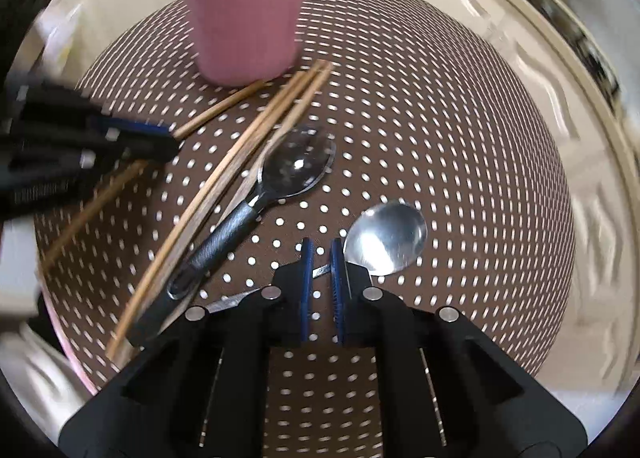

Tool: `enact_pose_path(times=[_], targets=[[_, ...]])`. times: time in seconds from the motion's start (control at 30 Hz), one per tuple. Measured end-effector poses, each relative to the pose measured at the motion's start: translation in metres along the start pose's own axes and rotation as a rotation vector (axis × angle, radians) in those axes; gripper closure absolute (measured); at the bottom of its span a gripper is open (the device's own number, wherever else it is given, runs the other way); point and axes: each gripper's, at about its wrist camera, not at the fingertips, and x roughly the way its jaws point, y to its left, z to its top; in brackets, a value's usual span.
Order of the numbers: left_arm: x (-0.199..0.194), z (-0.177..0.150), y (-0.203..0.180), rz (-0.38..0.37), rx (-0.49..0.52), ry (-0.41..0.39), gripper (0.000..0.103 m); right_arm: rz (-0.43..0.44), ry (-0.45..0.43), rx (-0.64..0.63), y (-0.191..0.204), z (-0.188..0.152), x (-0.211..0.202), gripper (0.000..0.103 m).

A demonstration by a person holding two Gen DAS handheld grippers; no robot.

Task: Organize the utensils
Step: 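Close the left tool on a chopstick while the right tool approaches the silver spoon, then grasp the silver spoon by its handle with the right tool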

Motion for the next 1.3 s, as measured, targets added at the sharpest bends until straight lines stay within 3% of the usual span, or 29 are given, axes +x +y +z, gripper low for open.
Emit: enact_pose_path(times=[0.07, 0.2, 0.27, 0.33, 0.4, 0.57, 0.6, 0.73, 0.83, 1.0, 1.03, 1.17, 1.3], targets=[[0.000, 0.000, 0.001, -0.002, -0.003, 0.001, 0.097, 0.033, 0.011, 0.074, -0.008, 0.000, -0.001, 0.094], [0.000, 0.002, 0.002, -0.003, -0.013, 0.011, 0.097, 0.137, 0.044, 0.433, -0.043, -0.008, -0.001, 0.091], [-0.001, 0.002, 0.003, 0.002, -0.012, 0.013, 0.097, 0.147, 0.046, 0.507, -0.048, -0.013, -0.003, 0.082], [0.000, 0.004, 0.002, 0.006, -0.015, 0.011, 0.097, 0.106, 0.041, 0.554, -0.047, -0.016, -0.005, 0.058], [0.001, 0.005, 0.000, 0.005, -0.014, 0.007, 0.095, 0.104, 0.033, 0.571, -0.044, -0.016, -0.005, 0.052], [0.004, 0.008, -0.007, -0.004, 0.005, 0.006, 0.087, 0.001, 0.069, 0.515, -0.012, 0.012, 0.006, 0.058], [0.004, 0.008, -0.007, -0.005, 0.009, 0.006, 0.086, 0.010, 0.065, 0.502, -0.010, 0.016, 0.007, 0.069], [0.005, 0.010, -0.007, -0.017, 0.000, 0.007, 0.086, 0.024, 0.070, 0.413, -0.001, 0.038, 0.010, 0.086], [0.006, 0.009, -0.006, -0.022, 0.001, 0.006, 0.086, 0.033, 0.069, 0.303, 0.006, 0.049, 0.012, 0.088], [0.003, 0.004, 0.001, -0.022, -0.001, 0.010, 0.086, 0.042, 0.066, 0.197, 0.027, 0.041, 0.005, 0.092], [0.002, 0.004, 0.002, -0.021, 0.000, 0.010, 0.086, 0.043, 0.063, 0.171, 0.014, 0.032, 0.006, 0.093], [0.001, 0.003, 0.004, -0.016, 0.004, 0.013, 0.086, 0.068, 0.085, 0.236, 0.009, 0.028, 0.006, 0.093], [0.003, 0.006, 0.002, 0.020, 0.014, 0.012, 0.097, 0.082, 0.178, 0.337, -0.008, 0.025, 0.010, 0.093]])
